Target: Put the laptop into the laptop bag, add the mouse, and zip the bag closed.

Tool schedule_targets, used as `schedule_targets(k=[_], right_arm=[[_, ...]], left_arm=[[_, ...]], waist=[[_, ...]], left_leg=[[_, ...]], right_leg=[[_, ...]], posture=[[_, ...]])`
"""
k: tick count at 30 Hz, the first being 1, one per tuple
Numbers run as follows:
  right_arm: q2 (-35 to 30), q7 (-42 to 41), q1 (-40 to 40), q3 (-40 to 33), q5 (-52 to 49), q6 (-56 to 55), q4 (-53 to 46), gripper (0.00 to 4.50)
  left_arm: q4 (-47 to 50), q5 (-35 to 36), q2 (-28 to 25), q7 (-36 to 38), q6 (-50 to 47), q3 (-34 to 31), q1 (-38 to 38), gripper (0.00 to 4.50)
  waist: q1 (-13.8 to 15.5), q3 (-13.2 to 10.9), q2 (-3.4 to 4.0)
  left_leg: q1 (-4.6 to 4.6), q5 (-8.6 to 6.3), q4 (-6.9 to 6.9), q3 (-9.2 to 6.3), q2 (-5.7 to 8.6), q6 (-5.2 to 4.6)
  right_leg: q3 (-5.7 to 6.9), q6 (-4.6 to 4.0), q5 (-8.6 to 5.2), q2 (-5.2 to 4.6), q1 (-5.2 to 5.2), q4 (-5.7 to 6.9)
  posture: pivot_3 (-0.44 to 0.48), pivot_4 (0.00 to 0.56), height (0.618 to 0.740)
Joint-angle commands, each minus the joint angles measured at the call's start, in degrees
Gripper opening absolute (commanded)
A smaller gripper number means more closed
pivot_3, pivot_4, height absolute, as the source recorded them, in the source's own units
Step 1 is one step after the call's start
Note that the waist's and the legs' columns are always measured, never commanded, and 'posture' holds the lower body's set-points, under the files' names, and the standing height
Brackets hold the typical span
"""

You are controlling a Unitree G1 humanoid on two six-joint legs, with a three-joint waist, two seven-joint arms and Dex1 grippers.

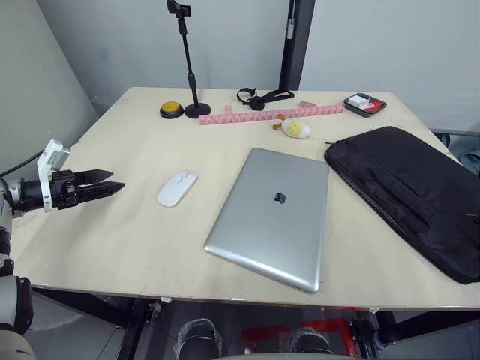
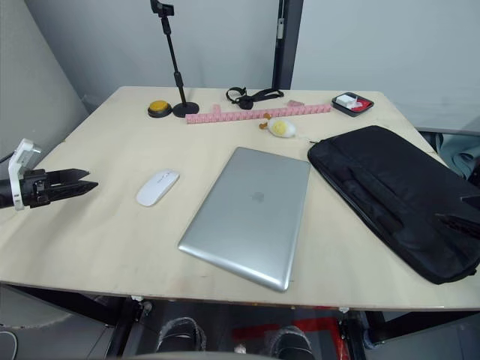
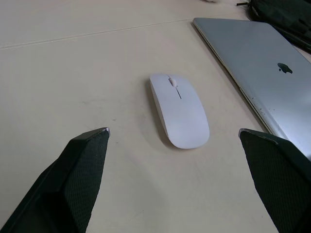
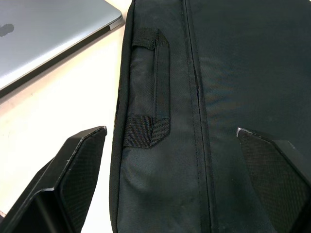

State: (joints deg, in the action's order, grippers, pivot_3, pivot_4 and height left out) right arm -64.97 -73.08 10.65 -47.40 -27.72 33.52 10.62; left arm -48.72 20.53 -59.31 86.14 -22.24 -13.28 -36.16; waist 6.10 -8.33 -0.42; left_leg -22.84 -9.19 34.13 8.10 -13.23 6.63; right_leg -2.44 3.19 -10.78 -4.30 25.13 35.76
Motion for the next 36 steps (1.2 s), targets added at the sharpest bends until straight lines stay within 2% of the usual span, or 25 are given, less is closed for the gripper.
schedule_targets(k=[1,16,24,27,32,36], right_arm=[[0.2,0.5,-0.3,-2.1,-1.0,-0.1,-1.1,4.50],[1.9,1.5,-0.8,-1.4,-1.8,0.2,-3.1,4.50],[3.4,3.6,-3.7,0.7,-4.1,1.1,-5.4,4.50],[3.6,3.9,-5.3,1.9,-5.6,2.2,-6.7,3.73],[5.2,5.0,-8.8,4.2,-9.9,4.8,-10.9,2.02],[7.1,7.7,-11.0,11.5,-8.5,4.2,-14.3,0.60]], left_arm=[[2.7,0.9,-0.2,0.7,-0.4,-0.6,0.0,4.46],[7.6,1.6,2.5,-0.3,-2.9,-0.7,0.3,4.46],[15.4,6.4,6.5,-0.7,-11.9,0.0,-0.5,4.46],[17.8,6.9,7.5,1.0,-14.3,2.2,-0.5,4.50],[18.4,8.0,9.8,1.5,-21.7,6.2,-4.2,4.50],[13.5,7.6,15.6,-4.0,-32.0,9.1,-12.9,4.50]], waist=[[0.0,0.0,0.00],[0.0,0.0,0.00],[0.0,0.0,0.00],[0.0,0.0,0.01],[0.1,0.0,0.01],[0.5,0.0,0.01]], left_leg=[[0.00,0.00,0.00,0.00,0.00,0.00],[0.00,0.01,0.01,0.00,0.01,-0.01],[0.01,0.01,0.04,0.00,0.02,-0.02],[0.01,0.02,0.07,0.00,0.02,-0.03],[0.02,0.03,0.07,0.00,0.02,-0.05],[0.00,0.11,0.16,0.00,0.05,-0.15]], right_leg=[[0.00,0.00,0.00,0.00,0.00,0.00],[0.00,0.00,0.00,0.00,-0.01,0.01],[0.00,0.00,0.00,0.01,-0.02,0.07],[0.00,-0.01,0.00,0.01,-0.02,0.10],[-0.01,-0.01,0.00,0.04,0.00,0.15],[0.07,-0.01,0.00,0.03,-0.05,0.24]], posture=[[0.000,0.150,0.739],[0.000,0.150,0.739],[0.000,0.150,0.739],[0.000,0.150,0.739],[0.000,0.150,0.739],[0.000,0.150,0.739]])
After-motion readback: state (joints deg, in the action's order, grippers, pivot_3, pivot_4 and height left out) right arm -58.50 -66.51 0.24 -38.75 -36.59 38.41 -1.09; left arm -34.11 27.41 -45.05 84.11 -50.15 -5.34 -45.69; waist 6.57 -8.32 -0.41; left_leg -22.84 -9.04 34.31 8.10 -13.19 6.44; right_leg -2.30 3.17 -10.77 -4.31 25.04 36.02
